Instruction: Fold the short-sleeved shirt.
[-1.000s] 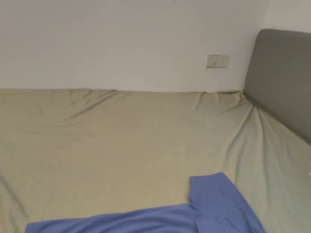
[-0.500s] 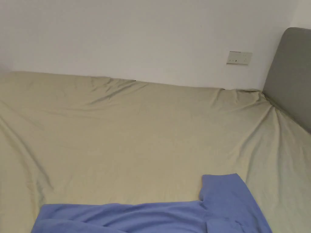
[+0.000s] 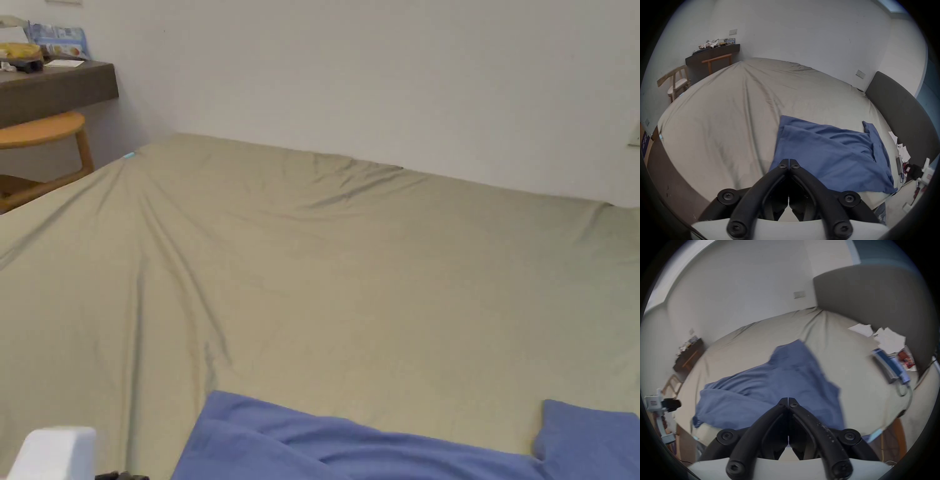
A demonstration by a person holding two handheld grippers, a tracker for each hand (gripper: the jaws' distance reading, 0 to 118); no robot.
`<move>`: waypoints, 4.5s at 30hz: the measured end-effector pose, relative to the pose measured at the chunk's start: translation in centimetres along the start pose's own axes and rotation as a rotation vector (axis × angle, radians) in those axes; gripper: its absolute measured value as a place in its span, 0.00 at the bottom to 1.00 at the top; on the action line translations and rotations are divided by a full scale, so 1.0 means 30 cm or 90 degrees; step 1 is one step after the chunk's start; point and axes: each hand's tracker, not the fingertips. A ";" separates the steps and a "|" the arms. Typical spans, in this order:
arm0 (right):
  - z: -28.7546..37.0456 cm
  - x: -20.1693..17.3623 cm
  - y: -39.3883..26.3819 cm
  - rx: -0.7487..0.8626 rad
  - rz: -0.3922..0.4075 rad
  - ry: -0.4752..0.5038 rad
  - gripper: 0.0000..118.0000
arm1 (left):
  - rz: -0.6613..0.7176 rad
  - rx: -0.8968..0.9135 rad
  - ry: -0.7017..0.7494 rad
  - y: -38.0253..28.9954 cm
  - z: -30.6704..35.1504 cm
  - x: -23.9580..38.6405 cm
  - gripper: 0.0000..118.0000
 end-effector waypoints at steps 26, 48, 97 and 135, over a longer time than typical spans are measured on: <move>-0.206 -0.098 0.027 -0.101 -0.032 0.028 0.01 | -0.156 -0.131 0.005 0.288 -0.769 -0.008 0.69; -0.268 0.012 0.114 -0.099 -0.005 -0.009 0.01 | -0.186 -0.043 -0.012 0.266 -0.474 0.100 0.05; -0.145 -0.008 0.791 0.137 0.120 -0.018 0.05 | -0.129 0.138 -0.075 0.613 -0.066 0.227 0.05; -0.401 -0.396 1.982 0.393 0.144 -0.177 0.05 | -0.170 0.341 0.075 1.733 -0.341 0.749 0.04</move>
